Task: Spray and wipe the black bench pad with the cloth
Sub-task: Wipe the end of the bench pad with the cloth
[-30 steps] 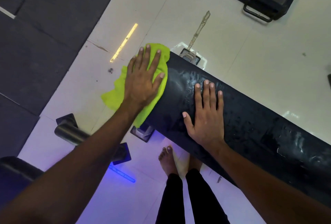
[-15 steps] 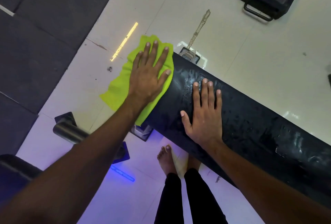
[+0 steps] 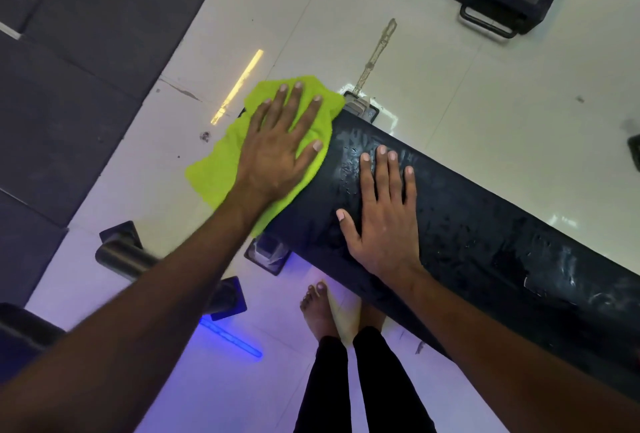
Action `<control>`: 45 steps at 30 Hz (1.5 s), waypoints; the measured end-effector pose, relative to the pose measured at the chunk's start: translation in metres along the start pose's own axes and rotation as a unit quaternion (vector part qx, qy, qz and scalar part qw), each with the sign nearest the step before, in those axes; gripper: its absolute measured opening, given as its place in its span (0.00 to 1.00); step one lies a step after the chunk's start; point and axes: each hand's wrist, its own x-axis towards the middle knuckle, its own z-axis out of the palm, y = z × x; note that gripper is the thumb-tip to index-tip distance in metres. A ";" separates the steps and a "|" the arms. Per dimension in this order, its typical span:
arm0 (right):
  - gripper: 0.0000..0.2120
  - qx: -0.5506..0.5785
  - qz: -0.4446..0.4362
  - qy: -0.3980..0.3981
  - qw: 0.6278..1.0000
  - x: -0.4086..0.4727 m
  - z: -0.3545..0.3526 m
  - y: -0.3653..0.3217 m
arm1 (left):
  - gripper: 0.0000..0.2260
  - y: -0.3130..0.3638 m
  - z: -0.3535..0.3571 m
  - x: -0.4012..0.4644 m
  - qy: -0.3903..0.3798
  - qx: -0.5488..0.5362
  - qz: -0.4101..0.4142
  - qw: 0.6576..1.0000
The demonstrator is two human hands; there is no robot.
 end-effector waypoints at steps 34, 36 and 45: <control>0.43 -0.008 0.053 0.004 0.999 -0.068 -0.003 0.082 | 0.29 0.132 0.025 -0.081 0.008 -0.005 -0.209 0.978; 0.42 -0.009 0.057 0.005 0.998 -0.069 -0.003 0.081 | 0.30 0.164 0.030 -0.092 -0.011 -0.014 -0.232 0.972; 0.42 0.010 0.045 0.000 0.999 -0.077 -0.006 0.085 | 0.29 0.110 0.031 -0.079 0.020 0.005 -0.121 0.992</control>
